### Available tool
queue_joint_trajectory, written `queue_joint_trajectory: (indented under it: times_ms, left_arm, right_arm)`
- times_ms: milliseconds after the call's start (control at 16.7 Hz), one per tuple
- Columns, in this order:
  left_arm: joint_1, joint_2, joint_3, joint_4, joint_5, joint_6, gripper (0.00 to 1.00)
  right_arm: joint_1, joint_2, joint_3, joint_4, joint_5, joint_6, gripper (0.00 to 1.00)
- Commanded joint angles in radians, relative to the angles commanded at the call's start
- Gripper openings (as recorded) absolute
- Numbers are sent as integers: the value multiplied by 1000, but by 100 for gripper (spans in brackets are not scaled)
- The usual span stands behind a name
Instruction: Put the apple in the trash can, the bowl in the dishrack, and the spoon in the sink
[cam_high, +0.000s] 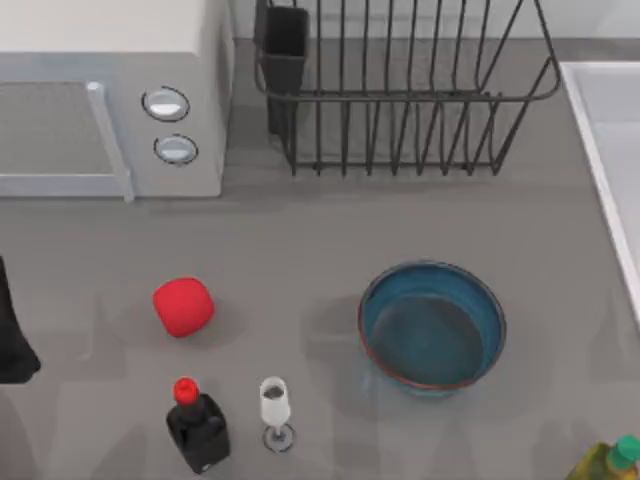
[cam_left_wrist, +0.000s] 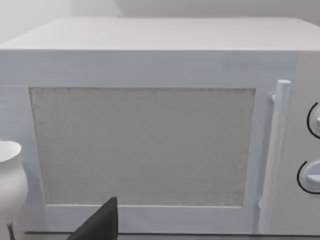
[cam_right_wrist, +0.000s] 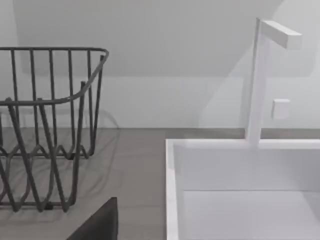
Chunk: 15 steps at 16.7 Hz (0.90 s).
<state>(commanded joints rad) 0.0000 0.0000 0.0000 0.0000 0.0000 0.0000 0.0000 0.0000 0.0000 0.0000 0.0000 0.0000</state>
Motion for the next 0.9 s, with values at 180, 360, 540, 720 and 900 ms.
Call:
queue_joint_trajectory:
  times_ms: [180,360,540,720,900]
  left_arm:
    - [-3,10,8,-6,0,3,100]
    - [-25,101,80,-58,1,30,100]
    - [-64,282,210,-153,0,82,100]
    - [-114,521,380,-279,-1,150,100]
    - [-172,784,571,-420,-1,228,100]
  right_arm:
    - [0,0,0,0,0,0,100]
    - [0,0,0,0,0,0,100]
    - [0,0,0,0,0,0,100]
    - [0,0,0,0,0,0,100]
    - [0,0,0,0,0,0,100]
